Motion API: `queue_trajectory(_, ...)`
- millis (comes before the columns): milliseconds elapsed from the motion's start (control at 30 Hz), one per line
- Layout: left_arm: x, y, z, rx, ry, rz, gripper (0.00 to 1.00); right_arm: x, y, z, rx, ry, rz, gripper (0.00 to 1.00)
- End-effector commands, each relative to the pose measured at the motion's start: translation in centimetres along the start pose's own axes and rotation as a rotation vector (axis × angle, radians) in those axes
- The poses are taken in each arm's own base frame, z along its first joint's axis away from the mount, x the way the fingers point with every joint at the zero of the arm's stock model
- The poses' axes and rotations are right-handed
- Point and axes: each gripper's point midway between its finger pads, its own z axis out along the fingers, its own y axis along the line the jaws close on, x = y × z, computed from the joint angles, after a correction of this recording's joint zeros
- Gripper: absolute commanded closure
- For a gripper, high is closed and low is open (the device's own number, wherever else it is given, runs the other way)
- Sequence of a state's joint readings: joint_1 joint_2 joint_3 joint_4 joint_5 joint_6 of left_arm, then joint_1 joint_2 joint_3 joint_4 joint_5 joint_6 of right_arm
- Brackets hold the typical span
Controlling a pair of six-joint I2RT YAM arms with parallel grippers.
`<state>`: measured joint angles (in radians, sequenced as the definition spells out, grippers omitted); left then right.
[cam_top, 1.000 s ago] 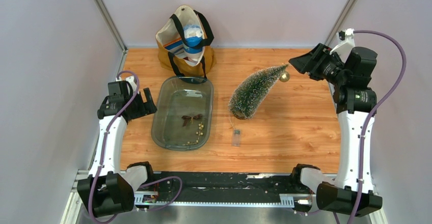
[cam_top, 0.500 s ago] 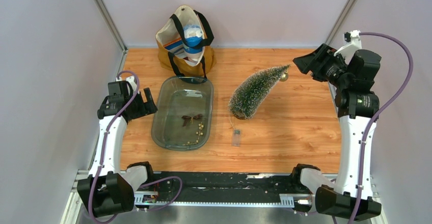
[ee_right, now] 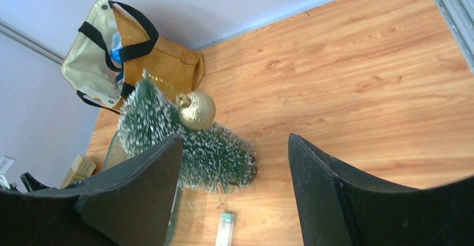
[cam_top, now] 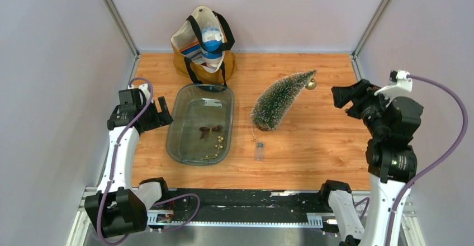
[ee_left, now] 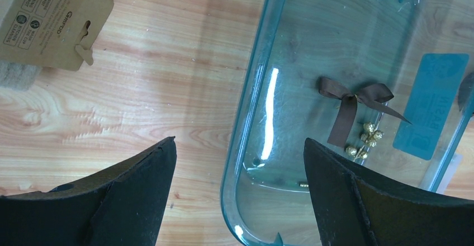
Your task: Decorate the small christmas tree
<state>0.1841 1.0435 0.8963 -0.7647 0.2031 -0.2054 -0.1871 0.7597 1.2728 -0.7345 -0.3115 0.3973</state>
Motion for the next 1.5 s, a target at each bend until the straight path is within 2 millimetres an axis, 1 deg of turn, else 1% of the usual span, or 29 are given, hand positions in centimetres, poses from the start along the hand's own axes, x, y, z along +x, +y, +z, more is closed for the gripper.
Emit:
queue_trajectory(0, -0.9, -0.2, 0.0, 0.022, -0.031, 0.026, 0.09, 2.5, -1.7, -1.1, 0.064, 0.002, 0.064, 0.28)
queue_trajectory(67, -0.8, -0.3, 0.0, 0.029, -0.028, 0.028, 0.09, 4.5, -2.4, -1.5, 0.081, 0.02, 0.117, 0.28)
queue_trajectory(200, -0.7, -0.4, 0.0, 0.035, -0.026, 0.034, 0.09, 7.9, -3.1, -2.1, 0.094, 0.067, 0.21, 0.3)
queue_trajectory(300, -0.7, -0.4, 0.0, 0.037, -0.026, 0.037, 0.09, 10.6, -3.7, -1.9, 0.102, 0.136, 0.274, 0.3)
queue_trajectory(600, -0.5, -1.0, 0.0, 0.07, -0.018, 0.047, 0.09, 17.9, -1.9, -0.8, -0.092, 0.384, 0.454, 0.38)
queue_trajectory(667, -0.5, -1.6, -0.2, 0.084, -0.026, 0.065, 0.09, 19.1, -1.7, -1.0, -0.113, 0.425, 0.473, 0.4)
queue_trajectory(800, 0.2, -3.1, -0.4, 0.054, -0.024, 0.121, 0.09, 21.5, -1.1, -1.6, -0.171, 0.508, 0.427, 0.39)
queue_trajectory(833, 0.3, -3.5, -0.2, 0.052, -0.023, 0.11, 0.09, 22.4, -1.0, -1.8, -0.184, 0.543, 0.419, 0.39)
queue_trajectory(867, 1.2, -4.7, 0.2, 0.079, 0.002, 0.132, 0.09, 23.0, -0.6, -2.0, -0.206, 0.569, 0.402, 0.39)
queue_trajectory(900, 1.2, -5.3, 0.5, 0.087, -0.002, 0.114, 0.09, 23.8, -0.5, -2.2, -0.209, 0.6, 0.394, 0.4)
queue_trajectory(933, 2.0, -6.1, 1.2, 0.087, 0.025, 0.125, 0.09, 24.6, -0.3, -2.5, -0.203, 0.635, 0.373, 0.4)
queue_trajectory(967, 2.0, -6.7, 1.4, 0.091, 0.02, 0.133, 0.09, 25.2, -0.5, -2.6, -0.18, 0.646, 0.346, 0.4)
queue_trajectory(1000, 2.5, -7.2, 2.1, 0.083, 0.042, 0.142, 0.09, 25.6, -0.4, -2.8, -0.174, 0.652, 0.323, 0.4)
queue_trajectory(1033, 2.6, -7.7, 2.3, 0.086, 0.043, 0.152, 0.09, 26.0, -0.4, -3.1, -0.165, 0.656, 0.306, 0.4)
queue_trajectory(1167, 3.3, -9.9, 4.1, 0.117, 0.092, 0.179, 0.14, 27.7, -0.3, -3.8, -0.17, 0.683, 0.316, 0.4)
queue_trajectory(1233, 3.9, -10.7, 4.7, 0.121, 0.121, 0.206, 0.16, 28.1, -0.5, -3.8, -0.167, 0.683, 0.332, 0.41)
queue_trajectory(1333, 4.7, -11.3, 5.7, 0.121, 0.167, 0.219, 0.19, 28.4, -0.7, -3.7, -0.159, 0.684, 0.333, 0.41)
queue_trajectory(1467, 5.9, -12.4, 6.5, 0.137, 0.202, 0.23, 0.19, 28.8, -0.9, -3.6, -0.155, 0.69, 0.332, 0.42)
